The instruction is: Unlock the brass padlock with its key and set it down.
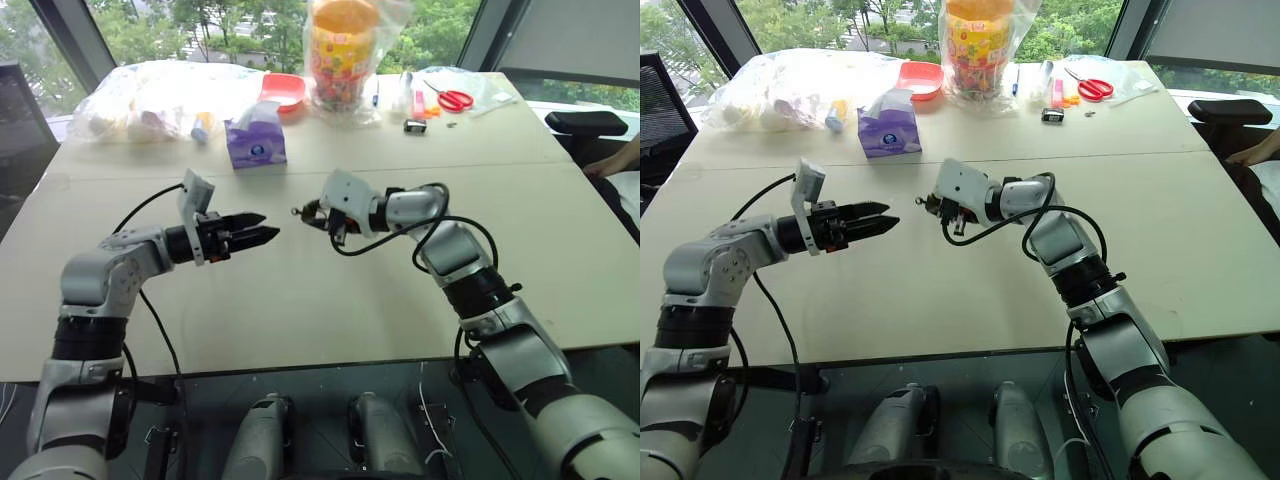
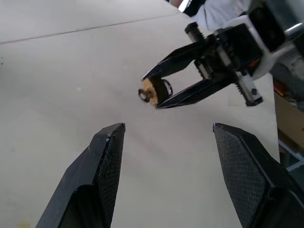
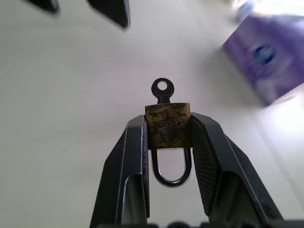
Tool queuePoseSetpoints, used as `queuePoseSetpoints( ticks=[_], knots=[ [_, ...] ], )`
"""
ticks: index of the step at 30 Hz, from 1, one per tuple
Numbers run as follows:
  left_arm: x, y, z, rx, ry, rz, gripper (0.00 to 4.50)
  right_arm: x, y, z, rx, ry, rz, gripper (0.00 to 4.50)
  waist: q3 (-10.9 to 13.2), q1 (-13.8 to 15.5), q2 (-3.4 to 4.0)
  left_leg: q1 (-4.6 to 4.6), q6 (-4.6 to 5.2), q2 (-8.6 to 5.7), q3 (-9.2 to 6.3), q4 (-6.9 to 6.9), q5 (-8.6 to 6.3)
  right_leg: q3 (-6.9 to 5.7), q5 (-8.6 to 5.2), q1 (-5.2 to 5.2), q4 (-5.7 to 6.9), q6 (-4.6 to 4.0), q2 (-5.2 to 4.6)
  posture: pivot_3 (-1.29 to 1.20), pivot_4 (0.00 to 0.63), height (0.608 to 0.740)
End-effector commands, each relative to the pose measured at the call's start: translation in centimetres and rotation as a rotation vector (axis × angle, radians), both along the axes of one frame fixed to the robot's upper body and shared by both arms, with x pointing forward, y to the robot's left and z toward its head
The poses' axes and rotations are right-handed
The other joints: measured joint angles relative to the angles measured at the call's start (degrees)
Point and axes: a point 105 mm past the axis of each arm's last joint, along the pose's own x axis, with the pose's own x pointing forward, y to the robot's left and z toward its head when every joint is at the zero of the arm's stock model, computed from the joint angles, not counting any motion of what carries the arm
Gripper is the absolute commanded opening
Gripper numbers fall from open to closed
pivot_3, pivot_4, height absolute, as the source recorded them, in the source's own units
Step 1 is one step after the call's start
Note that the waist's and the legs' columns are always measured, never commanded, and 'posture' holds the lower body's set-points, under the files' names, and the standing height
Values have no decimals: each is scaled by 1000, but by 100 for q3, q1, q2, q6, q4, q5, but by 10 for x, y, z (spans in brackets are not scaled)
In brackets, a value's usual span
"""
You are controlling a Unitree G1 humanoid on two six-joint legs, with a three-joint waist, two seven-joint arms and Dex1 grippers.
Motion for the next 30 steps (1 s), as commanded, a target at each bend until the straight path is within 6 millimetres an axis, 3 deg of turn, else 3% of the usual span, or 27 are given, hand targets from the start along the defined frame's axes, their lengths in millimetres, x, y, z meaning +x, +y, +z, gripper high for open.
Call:
queuePoseSetpoints(
  ticks=[1, 11, 14, 17, 30],
  knots=[
    [9, -3, 14, -40, -41, -15, 3084, -10, 5, 19, 59, -77, 11, 683, 0, 3, 0, 0, 1, 0, 0, 3, 1, 0, 0, 2, 1, 0, 1, 0, 150, 740],
    [24, -17, 20, -109, -42, -46, 3084, -13, 6, 22, 67, -83, -16, 683, 0, 13, -1, 1, 6, 0, 6, 17, 2, -5, 4, 8, 6, 8, 9, 0, 150, 740],
    [22, -20, 22, -128, -41, -72, 2225, -13, 5, 23, 62, -90, -28, 684, 0, 5, -1, 1, 6, 1, 6, 16, 2, -5, 4, 8, 6, 9, 11, 0, 150, 740],
    [22, -21, 23, -137, -39, -75, 916, -13, 6, 23, 62, -90, -27, 684, 0, 6, -1, 2, 6, 3, 6, 17, 2, -5, 4, 8, 7, 10, 14, 0, 150, 740],
    [28, -26, 29, -185, -41, -74, 916, -17, 9, 23, 53, -95, -12, 684, 1, 12, -2, 2, 6, 3, 5, 19, 2, -6, 5, 10, 8, 11, 17, 0, 150, 740]
  ],
)
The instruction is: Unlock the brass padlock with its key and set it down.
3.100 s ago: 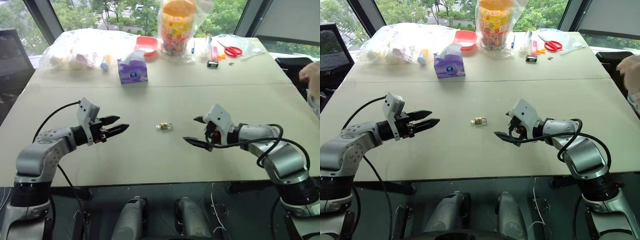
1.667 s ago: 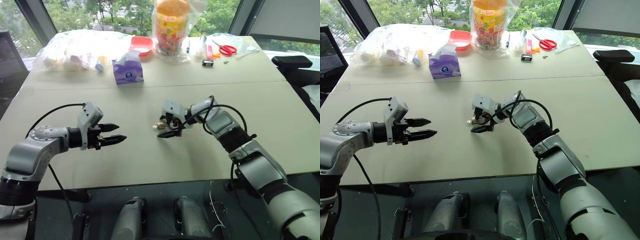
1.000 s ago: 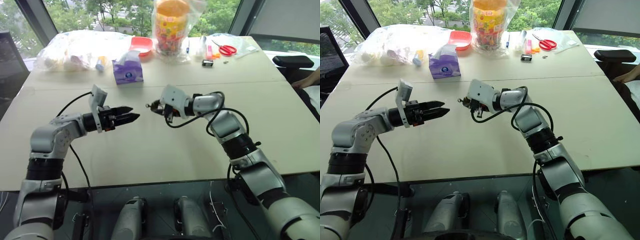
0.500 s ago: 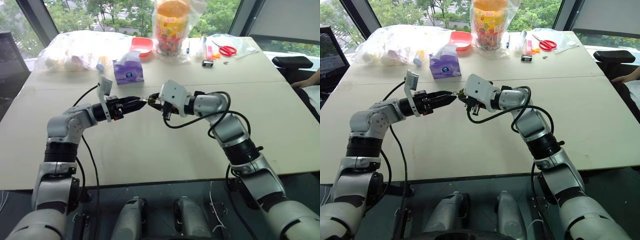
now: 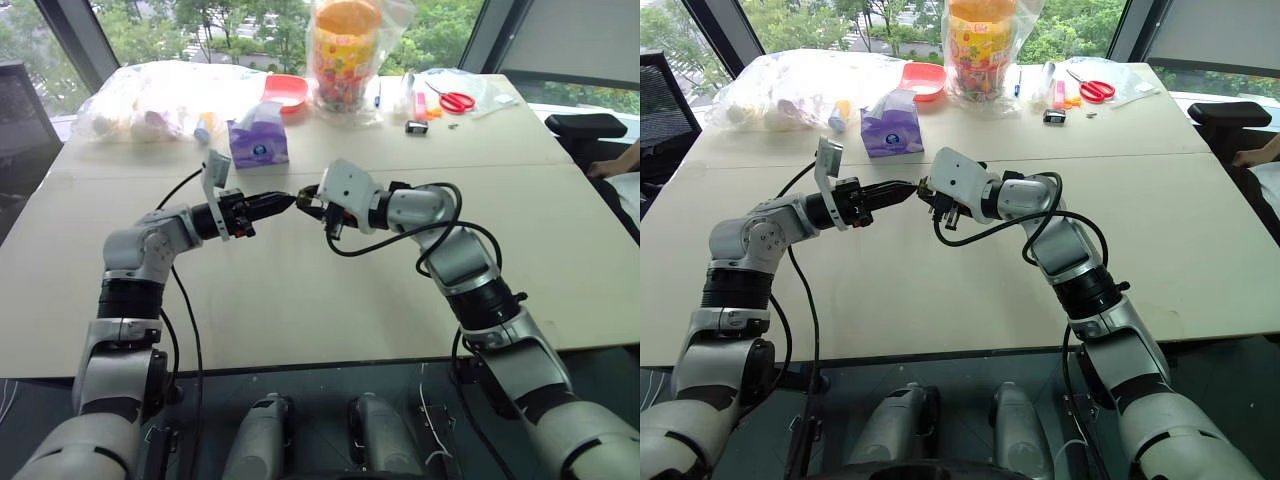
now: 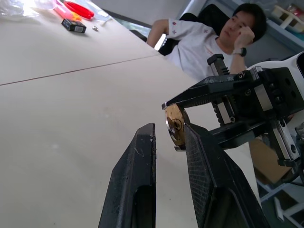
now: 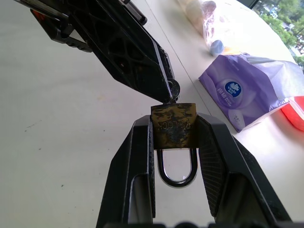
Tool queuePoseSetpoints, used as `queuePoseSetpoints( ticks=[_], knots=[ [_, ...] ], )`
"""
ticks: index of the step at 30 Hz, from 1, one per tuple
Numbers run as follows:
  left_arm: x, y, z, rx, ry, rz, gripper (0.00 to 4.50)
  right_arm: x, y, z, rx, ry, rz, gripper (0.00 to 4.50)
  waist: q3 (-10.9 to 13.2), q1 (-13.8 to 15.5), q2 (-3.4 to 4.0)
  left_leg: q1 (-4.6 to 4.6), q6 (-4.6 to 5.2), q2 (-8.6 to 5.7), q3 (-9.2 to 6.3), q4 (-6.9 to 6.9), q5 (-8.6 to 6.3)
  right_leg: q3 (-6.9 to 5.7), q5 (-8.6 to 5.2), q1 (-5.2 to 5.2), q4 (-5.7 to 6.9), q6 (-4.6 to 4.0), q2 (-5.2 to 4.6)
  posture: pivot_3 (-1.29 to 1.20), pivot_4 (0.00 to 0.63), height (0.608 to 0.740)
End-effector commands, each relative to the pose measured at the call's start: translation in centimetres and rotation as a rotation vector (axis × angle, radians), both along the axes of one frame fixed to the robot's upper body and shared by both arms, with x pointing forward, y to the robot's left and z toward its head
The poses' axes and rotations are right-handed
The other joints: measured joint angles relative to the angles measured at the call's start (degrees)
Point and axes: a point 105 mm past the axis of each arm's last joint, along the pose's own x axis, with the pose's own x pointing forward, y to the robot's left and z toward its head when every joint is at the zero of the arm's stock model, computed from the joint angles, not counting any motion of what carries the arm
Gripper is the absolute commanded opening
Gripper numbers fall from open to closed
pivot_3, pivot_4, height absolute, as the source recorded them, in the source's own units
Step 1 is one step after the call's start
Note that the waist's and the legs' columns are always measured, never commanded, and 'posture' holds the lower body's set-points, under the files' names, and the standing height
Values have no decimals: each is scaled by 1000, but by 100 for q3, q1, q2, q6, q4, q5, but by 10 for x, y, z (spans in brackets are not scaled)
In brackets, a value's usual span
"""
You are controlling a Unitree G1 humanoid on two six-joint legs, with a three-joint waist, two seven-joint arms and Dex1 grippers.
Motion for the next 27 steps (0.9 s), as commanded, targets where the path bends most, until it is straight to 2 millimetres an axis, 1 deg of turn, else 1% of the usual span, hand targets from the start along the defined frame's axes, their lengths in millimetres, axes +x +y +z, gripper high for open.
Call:
queuePoseSetpoints(
  ticks=[1, 4, 5, 8, 11, 14, 16, 19, 22, 23, 25, 27],
  knots=[
    [1, 0, 17, -32, -54, -8, 916, -8, 5, 13, 10, -54, 30, 684, 0, -2, 0, 0, 0, 0, 0, 0, 0, 0, 0, 0, 0, 0, 0, 0, 150, 740],
    [-1, -2, 14, -17, -53, -22, 107, -8, 7, 13, 10, -55, 33, 684, 0, -2, 0, 0, 0, 0, 0, 0, 0, 0, 0, 0, 0, 0, 0, 0, 150, 740],
    [-1, -2, 14, -15, -54, -22, 38, -9, 7, 12, 10, -55, 35, 684, 0, -2, 0, 0, 0, 1, 0, 0, 0, 0, 0, 0, 0, 0, 1, 0, 150, 740],
    [0, -2, 14, -10, -61, -17, 38, -10, 8, 12, 8, -54, 39, 684, 0, -2, 0, 0, 0, 1, 0, 0, 0, 0, 0, 0, 0, 0, 1, 0, 150, 740],
    [1, -3, 10, 60, -115, -6, 38, -11, 9, 11, 6, -52, 45, 684, 0, 1, 0, 0, 0, 1, 0, 0, 0, 0, 0, 0, 0, 1, 1, 0, 150, 740],
    [-1, -9, 0, 252, -267, -14, 38, -12, 8, 11, 6, -45, 46, 684, 0, 10, 0, 0, 0, 1, 0, 0, 0, 0, 0, 0, -1, 0, 0, 0, 150, 740],
    [-6, -14, -4, 367, -383, -64, 38, -12, 8, 11, 6, -38, 47, 684, 0, 4, 0, 0, 0, 0, 1, -1, 0, 1, 0, 1, -2, 0, -2, 0, 150, 740],
    [-11, -19, -4, 458, -524, -115, 38, -12, 7, 10, 2, -34, 47, 684, 0, 4, 0, 1, 0, 2, 1, -2, 0, 1, 0, 0, -2, -1, -2, 0, 150, 740],
    [-14, -19, -11, 543, -608, -158, 38, -12, 7, 11, 1, -33, 48, 684, 0, -3, 0, 1, 0, 2, 2, -3, 0, 1, 0, -1, -3, -1, -4, 0, 150, 740],
    [-13, -18, -13, 543, -594, -159, 38, -11, 7, 11, 1, -33, 48, 684, 0, -2, 0, 1, 0, 2, 2, -3, 0, 1, -1, -1, -3, -1, -4, 0, 150, 740],
    [-10, -14, -13, 499, -495, -142, 38, -11, 7, 13, 4, -41, 43, 684, 0, 1, 0, 1, 0, 2, 1, -3, 0, 1, -1, -1, -3, -1, -4, 0, 150, 740],
    [-2, -9, -3, 366, -294, -75, 38, -10, 8, 16, 8, -66, 39, 684, 0, 7, 0, 1, 1, 2, 2, -2, 0, 1, 0, -1, -2, -1, -3, 0, 150, 740]
  ],
)
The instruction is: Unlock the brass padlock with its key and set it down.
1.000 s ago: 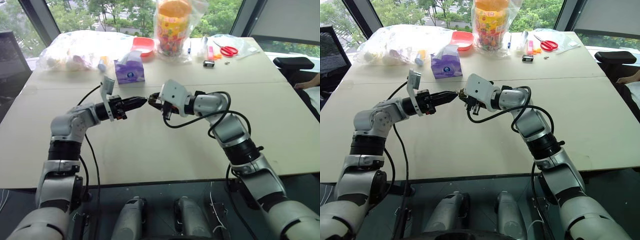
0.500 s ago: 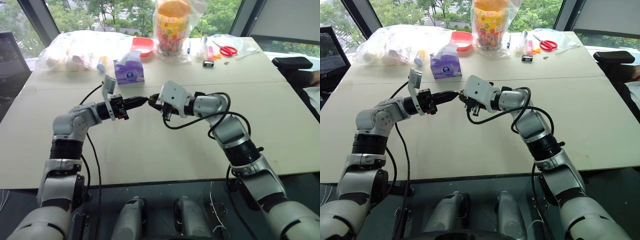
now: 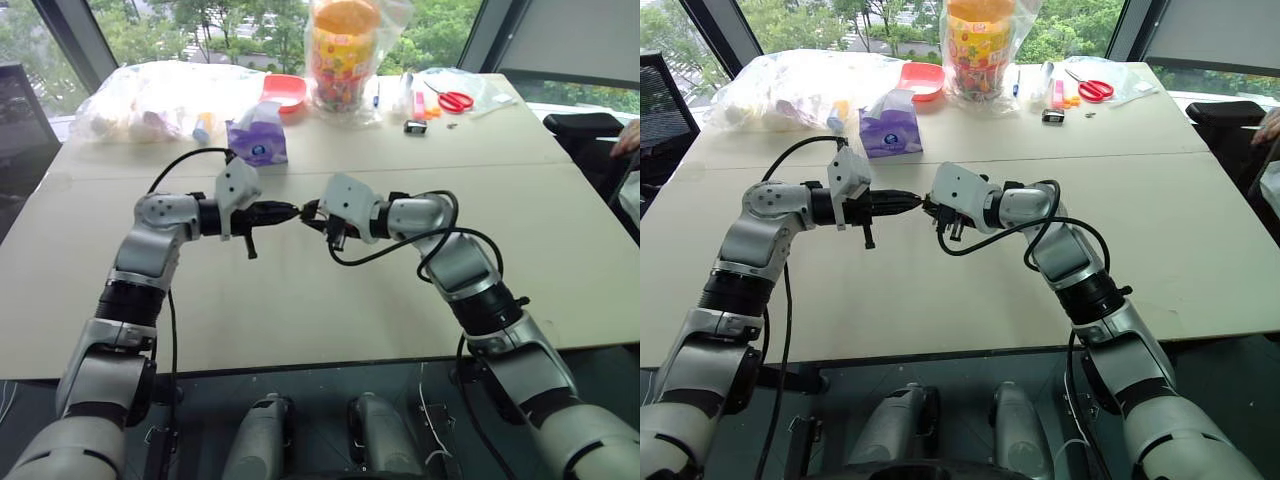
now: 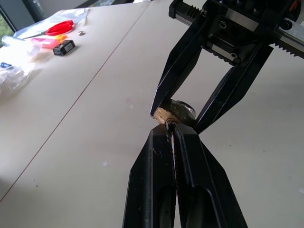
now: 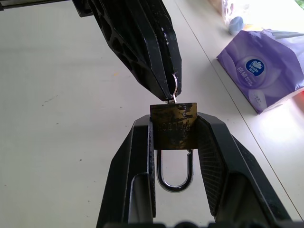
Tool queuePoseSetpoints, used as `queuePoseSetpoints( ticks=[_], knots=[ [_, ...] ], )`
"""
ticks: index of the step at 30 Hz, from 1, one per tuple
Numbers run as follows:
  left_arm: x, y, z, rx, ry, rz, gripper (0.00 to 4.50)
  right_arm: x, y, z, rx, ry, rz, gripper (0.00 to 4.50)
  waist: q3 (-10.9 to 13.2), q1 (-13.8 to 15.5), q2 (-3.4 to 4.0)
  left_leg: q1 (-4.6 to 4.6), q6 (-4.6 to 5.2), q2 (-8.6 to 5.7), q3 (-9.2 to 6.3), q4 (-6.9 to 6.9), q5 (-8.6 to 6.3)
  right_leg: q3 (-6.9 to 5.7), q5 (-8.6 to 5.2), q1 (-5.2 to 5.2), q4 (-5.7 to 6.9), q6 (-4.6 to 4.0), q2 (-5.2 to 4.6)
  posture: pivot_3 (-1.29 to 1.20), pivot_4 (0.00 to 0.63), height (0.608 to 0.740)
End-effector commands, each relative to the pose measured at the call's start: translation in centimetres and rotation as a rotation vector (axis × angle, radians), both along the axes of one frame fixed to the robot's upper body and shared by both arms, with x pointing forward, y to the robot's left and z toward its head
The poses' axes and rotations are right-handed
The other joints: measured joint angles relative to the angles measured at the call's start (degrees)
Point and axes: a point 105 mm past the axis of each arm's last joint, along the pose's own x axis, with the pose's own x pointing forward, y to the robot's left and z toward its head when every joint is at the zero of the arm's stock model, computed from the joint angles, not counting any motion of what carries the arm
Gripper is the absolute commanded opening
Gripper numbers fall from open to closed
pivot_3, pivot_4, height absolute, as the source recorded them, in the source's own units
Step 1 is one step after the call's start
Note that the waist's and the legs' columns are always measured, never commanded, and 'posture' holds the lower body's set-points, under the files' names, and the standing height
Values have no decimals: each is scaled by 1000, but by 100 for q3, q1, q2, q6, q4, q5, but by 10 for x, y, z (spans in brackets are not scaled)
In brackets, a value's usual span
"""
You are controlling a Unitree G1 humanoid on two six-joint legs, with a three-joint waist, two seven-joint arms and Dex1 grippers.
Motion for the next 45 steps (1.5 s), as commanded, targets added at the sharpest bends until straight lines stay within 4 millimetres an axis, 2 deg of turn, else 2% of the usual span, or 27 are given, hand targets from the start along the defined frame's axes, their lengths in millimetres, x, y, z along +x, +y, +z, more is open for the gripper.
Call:
queuePoseSetpoints(
  ticks=[1, 3, 4, 6, 10, 15, 26, 27, 31, 32, 38, 40, 41, 43, 45],
  knots=[
    [6, 1, 10, -187, 289, 60, 38, -6, 10, 36, 64, -140, 34, 684, 0, 13, -1, -1, 1, 0, -1, 2, 0, -1, 0, 1, 2, 1, 2, 0, 150, 740],
    [7, 7, 27, -331, 386, 59, 38, -7, 10, 39, 55, -176, 37, 684, 1, 0, -2, -2, 3, 0, -2, 9, 0, -2, 0, 3, 3, 3, 19, 0, 150, 740],
    [6, 9, 33, -366, 420, 54, 308, -7, 10, 40, 42, -200, 37, 684, 1, -7, -2, -2, 3, 1, -2, 12, 0, -2, 0, 4, 2, 4, 23, 0, 150, 740],
    [7, 13, 36, -382, 456, 74, 909, -7, 10, 41, 13, -242, 38, 684, 1, -17, -3, -2, 3, 5, -3, 13, -1, -2, 2, 3, 3, 9, 28, 0, 150, 740],
    [8, 15, 32, -345, 445, 107, 2707, -7, 10, 42, -6, -281, 35, 684, 1, -20, -3, 0, 3, 11, -3, 11, 0, -1, 3, 3, 4, 11, 33, 0, 150, 740],
    [2, 11, 32, -341, 448, 68, 2707, -6, 12, 41, -4, -287, 32, 684, 1, -8, -3, 0, 2, 12, -3, 11, 0, 1, 3, 3, 5, 11, 32, 0, 150, 740],
    [9, -7, 24, -321, 468, 53, 2707, -8, 16, 40, -6, -296, 34, 684, 2, 0, -3, 0, 2, 12, -2, 12, 0, 2, 3, 4, 5, 10, 31, 0, 150, 740],
    [10, -8, 23, -319, 471, 54, 2142, -8, 17, 40, -6, -296, 35, 684, 1, 1, -3, 0, 2, 12, -2, 12, 0, 2, 3, 4, 5, 10, 32, 0, 150, 740],
    [15, -9, 23, -325, 468, 65, 510, -11, 18, 38, -8, -293, 37, 684, 2, 0, -3, 0, 2, 12, -1, 12, 0, 2, 3, 4, 5, 10, 32, 0, 150, 740],
    [16, -9, 23, -326, 469, 64, 217, -11, 18, 38, -8, -292, 37, 684, 2, -1, -3, 0, 2, 12, -1, 12, 0, 2, 3, 4, 5, 10, 32, 0, 150, 740],
    [15, -6, 18, -307, 465, 68, 184, -10, 16, 36, -9, -285, 29, 684, 2, -1, -3, 0, 2, 12, -1, 12, 0, 2, 3, 4, 5, 10, 32, 0, 150, 740],
    [15, -3, 17, -317, 465, 73, 184, -9, 13, 36, 2, -261, 20, 1721, 1, -1, -3, 0, 2, 12, -1, 12, 0, 2, 3, 4, 5, 10, 32, 0, 150, 740],
    [15, -2, 17, -323, 465, 74, 184, -9, 12, 36, 6, -248, 19, 2076, 1, -2, -3, 0, 2, 12, -1, 12, 0, 2, 3, 4, 5, 10, 32, 0, 150, 740],
    [12, 4, 21, -391, 481, 51, 184, -4, -8, 38, -2, -257, -72, 3032, 1, 7, -3, 0, 2, 12, -1, 12, 0, 2, 3, 4, 5, 10, 32, 0, 150, 740],
    [8, 12, 29, -491, 509, 15, 184, -9, -29, 43, 64, -202, -134, 4056, 1, 32, -3, 0, 2, 12, -2, 12, 0, 2, 3, 4, 4, 10, 30, 0, 150, 740]
  ],
)
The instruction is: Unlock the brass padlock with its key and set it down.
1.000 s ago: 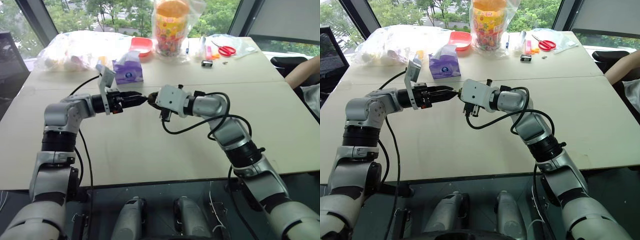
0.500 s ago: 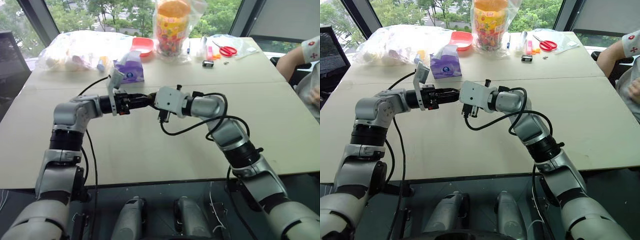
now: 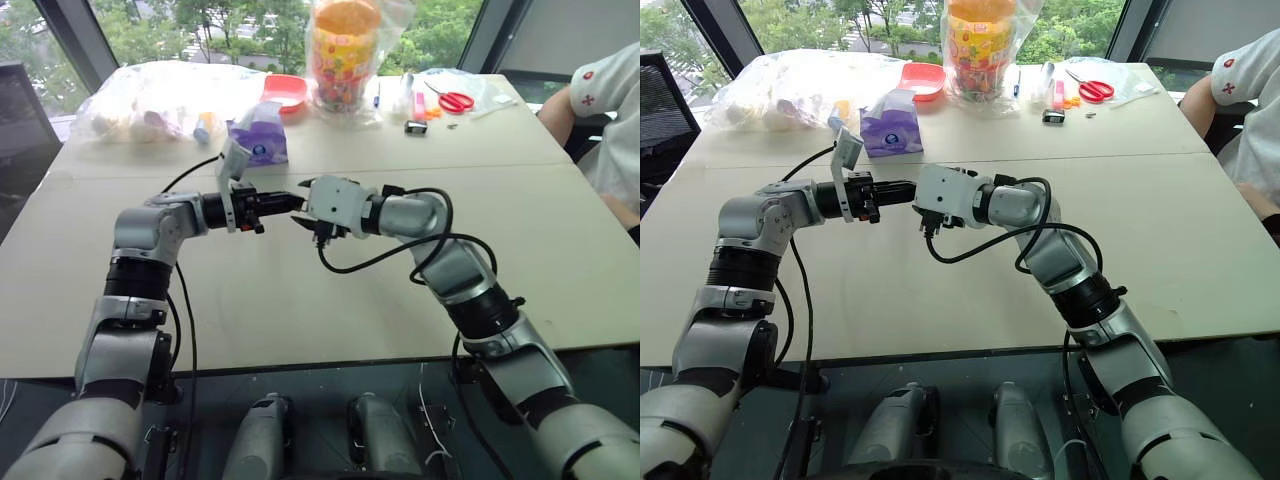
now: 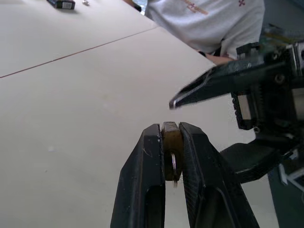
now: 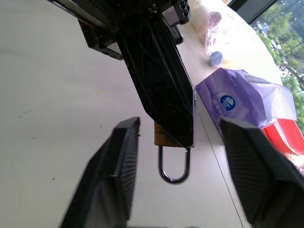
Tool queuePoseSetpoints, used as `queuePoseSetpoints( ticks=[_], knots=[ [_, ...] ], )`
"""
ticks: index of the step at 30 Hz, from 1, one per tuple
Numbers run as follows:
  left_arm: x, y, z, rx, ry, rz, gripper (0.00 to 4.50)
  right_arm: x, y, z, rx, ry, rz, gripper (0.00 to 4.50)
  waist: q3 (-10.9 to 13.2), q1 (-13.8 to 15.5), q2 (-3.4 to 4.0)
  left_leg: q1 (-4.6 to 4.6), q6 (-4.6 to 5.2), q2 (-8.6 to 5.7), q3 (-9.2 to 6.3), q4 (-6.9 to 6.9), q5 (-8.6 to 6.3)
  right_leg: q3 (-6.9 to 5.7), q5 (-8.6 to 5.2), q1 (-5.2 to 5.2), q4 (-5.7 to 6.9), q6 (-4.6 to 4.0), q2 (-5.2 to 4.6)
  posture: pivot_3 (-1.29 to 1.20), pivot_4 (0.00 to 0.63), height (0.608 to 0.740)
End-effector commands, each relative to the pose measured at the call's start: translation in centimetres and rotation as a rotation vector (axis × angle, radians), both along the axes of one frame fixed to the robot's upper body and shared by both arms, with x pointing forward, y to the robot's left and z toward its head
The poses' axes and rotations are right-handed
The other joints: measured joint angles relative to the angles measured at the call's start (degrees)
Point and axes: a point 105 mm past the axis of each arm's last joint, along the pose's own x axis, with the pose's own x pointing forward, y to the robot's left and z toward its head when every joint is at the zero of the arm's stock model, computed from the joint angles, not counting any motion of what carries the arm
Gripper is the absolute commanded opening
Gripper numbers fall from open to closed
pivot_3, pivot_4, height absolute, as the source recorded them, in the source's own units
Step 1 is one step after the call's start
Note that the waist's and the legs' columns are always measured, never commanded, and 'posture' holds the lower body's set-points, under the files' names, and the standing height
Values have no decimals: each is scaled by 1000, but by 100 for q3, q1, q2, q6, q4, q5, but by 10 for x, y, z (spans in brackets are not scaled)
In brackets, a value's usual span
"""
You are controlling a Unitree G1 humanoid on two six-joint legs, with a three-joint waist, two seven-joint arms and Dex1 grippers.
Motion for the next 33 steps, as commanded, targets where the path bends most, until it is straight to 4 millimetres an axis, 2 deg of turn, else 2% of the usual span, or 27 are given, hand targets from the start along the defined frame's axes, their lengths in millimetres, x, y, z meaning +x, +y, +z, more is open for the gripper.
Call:
queuePoseSetpoints(
  ticks=[1, 4, 6, 14, 21, 33],
  knots=[
    [-7, 17, 23, -184, -15, -15, 184, -8, -34, 28, 168, 28, -93, 4448, 0, 9, 0, -2, 1, 0, -2, 0, 0, 0, 0, 0, -2, 0, -2, 0, 150, 740],
    [-13, 15, 30, -272, -2, -49, 184, -13, -41, 47, 427, 140, -140, 4448, 1, -15, -1, -5, 2, -1, -1, 2, -1, 0, 0, 0, -3, 0, -16, 0, 150, 740],
    [-15, 10, 29, -272, 0, -60, 184, -11, -45, 50, 486, 157, -180, 4448, 1, -23, -1, 3, 0, 1, -2, 1, 0, 0, 1, 0, 6, -1, -17, 0, 150, 740],
    [-20, 0, 27, -244, -13, -94, 184, -12, -36, 53, 521, 172, -198, 4448, 1, -19, -1, 6, -2, 0, 0, -3, 0, 3, 1, 1, 4, -2, -20, 0, 150, 740],
    [-23, -4, 33, -244, -34, -108, 184, -12, -31, 46, 495, 195, -185, 4448, 1, -18, -1, 6, -1, -1, 1, -3, 0, 2, 1, 1, 2, -2, -19, 0, 150, 740],
    [-43, -10, 36, -226, -57, -187, 184, -7, -33, 30, 468, 250, -203, 4448, 1, -17, -1, 6, -1, -1, 1, -4, 0, 3, 0, 1, 1, -2, -20, 0, 150, 740]
  ],
)
